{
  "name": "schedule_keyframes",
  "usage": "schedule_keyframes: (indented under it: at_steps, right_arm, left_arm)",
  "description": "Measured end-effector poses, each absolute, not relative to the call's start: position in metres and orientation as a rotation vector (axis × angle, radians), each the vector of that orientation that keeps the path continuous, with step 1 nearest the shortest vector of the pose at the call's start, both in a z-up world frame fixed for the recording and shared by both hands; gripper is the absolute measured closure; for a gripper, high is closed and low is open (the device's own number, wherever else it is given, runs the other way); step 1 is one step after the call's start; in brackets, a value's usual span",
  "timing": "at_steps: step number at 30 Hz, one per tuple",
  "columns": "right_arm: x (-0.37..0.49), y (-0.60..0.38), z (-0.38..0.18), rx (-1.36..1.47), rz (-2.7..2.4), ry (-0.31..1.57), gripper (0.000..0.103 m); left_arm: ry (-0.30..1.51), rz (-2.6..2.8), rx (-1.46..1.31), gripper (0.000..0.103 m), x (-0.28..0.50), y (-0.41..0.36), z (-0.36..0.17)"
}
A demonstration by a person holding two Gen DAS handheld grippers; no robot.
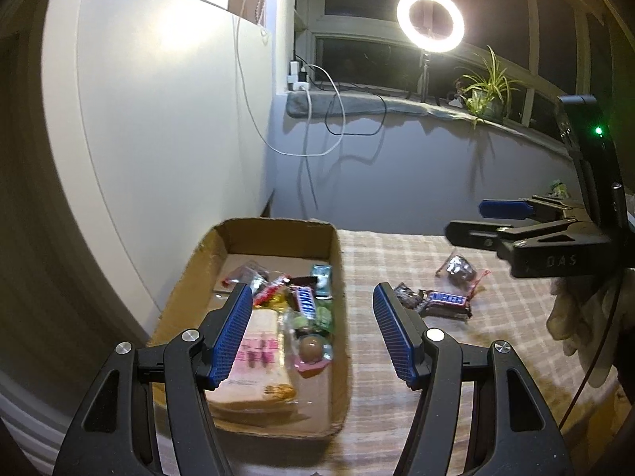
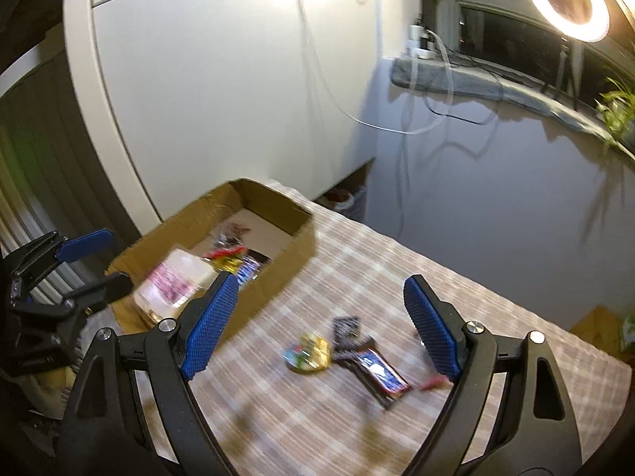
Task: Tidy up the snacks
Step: 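Move both tools back over the table toward the remaining snacks, then grasp the round yellow-green candy with the left tool while the right tool grasps a Snickers bar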
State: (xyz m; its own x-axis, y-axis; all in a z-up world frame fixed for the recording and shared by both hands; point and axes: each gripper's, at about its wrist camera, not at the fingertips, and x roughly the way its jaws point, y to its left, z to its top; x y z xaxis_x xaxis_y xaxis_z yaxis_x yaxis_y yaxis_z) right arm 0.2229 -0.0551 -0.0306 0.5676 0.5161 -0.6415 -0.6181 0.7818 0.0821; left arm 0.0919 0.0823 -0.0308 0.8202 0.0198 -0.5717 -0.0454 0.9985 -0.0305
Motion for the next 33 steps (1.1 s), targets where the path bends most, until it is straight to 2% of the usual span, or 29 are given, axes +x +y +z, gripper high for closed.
schedule_keyframes:
  at_steps: [10, 17, 21, 24, 27, 33]
  right_arm:
    - [0.235, -0.132, -0.054, -0.114, 0.622, 0.775, 0.015]
    - [0.232, -0.134, -0.082, -0.209, 0.702, 0.839, 0.016]
    - [0.235, -0.123, -0.097, -0.266, 0.758, 0.877, 0.031]
    - [0.241, -0.117, -0.108, -0.287, 0.787, 0.904, 0.035]
    - [0.251, -0.113, -0.119, -0.301, 0.807, 0.930, 0.044]
    - [0.266, -0.105, -0.138, -0.317, 0.824, 0.963, 0.045]
  left_arm:
    - [0.692, -0.093, -0.062, 0.040, 0.100, 0.037, -0.054]
    - [0.764, -0.147, -0.063, 0.044, 0.120, 0.001, -0.081]
    - [0.799, -0.147, -0.055, 0.049, 0.133, -0.009, -0.097]
    - [0.828, -0.131, -0.070, 0.050, 0.145, -0.008, -0.109]
    - [0.850, -0.111, -0.076, 0.051, 0.154, -0.007, -0.118]
    - [0.868, -0.080, -0.039, 0.052, 0.168, -0.007, -0.130]
